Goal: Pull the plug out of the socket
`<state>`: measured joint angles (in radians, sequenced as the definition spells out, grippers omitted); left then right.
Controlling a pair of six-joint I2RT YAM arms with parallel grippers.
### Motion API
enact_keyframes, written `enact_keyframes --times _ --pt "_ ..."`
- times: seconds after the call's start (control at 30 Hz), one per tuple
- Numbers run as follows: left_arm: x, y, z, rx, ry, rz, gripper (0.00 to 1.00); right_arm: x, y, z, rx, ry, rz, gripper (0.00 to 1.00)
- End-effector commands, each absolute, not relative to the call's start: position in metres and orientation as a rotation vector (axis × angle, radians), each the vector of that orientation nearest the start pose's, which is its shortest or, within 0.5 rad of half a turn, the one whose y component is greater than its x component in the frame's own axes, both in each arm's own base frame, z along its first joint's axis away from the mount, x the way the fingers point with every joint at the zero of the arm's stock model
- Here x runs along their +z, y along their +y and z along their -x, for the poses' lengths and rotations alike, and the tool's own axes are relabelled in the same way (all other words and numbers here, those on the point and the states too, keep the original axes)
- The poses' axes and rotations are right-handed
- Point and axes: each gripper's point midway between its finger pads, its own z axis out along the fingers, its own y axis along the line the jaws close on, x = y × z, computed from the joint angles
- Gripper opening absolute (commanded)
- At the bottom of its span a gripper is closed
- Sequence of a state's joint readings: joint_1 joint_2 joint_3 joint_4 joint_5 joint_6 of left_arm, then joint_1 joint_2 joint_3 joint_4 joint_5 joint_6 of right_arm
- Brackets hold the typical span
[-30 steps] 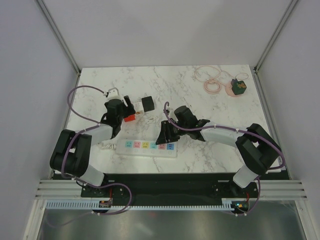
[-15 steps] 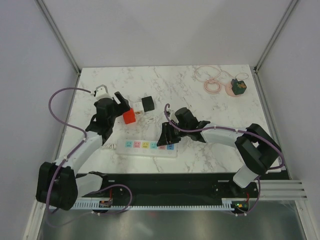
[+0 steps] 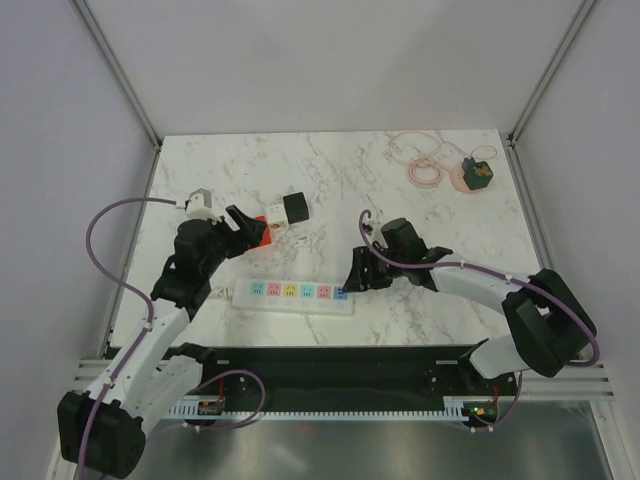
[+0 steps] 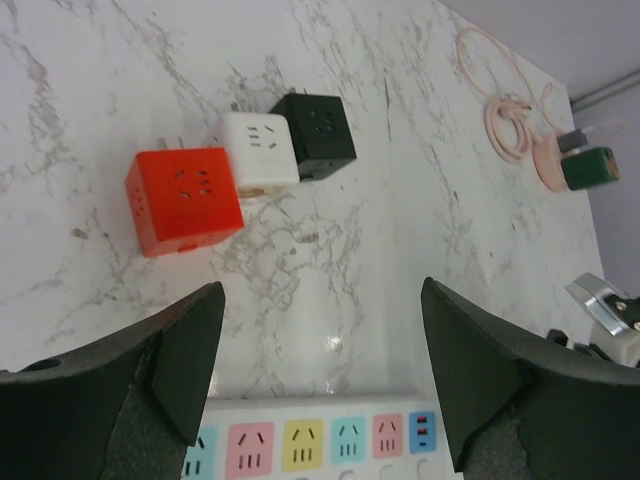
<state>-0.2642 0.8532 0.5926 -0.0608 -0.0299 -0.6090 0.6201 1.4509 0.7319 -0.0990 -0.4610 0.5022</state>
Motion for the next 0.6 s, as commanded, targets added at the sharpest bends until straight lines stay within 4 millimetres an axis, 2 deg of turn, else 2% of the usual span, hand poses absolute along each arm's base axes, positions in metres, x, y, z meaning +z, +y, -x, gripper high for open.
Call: enact_keyframes --times 0.0,0.13,0.33,0.47,0.57 --pt "0.198 -0.129 -0.289 -0.755 1.936 0.308 0.85 0.063 0.26 -0.209 0.993 2.551 0.391 0.6" --pt "0.188 -0.144 -0.276 -0.875 1.958 0.329 0.85 0.048 0.26 -0.205 1.002 2.611 0.345 0.58" --pt "0.185 -0.161 -0.263 -0.974 1.988 0.289 0.85 0.048 0.271 -0.211 1.055 2.606 0.262 0.54" --pt "0.191 -0.17 -0.258 -1.008 1.987 0.234 0.85 0.047 0.288 -0.21 1.099 2.6 0.236 0.52" --pt "0.196 -0.174 -0.256 -1.012 1.978 0.19 0.85 0.041 0.31 -0.203 1.095 2.615 0.269 0.51"
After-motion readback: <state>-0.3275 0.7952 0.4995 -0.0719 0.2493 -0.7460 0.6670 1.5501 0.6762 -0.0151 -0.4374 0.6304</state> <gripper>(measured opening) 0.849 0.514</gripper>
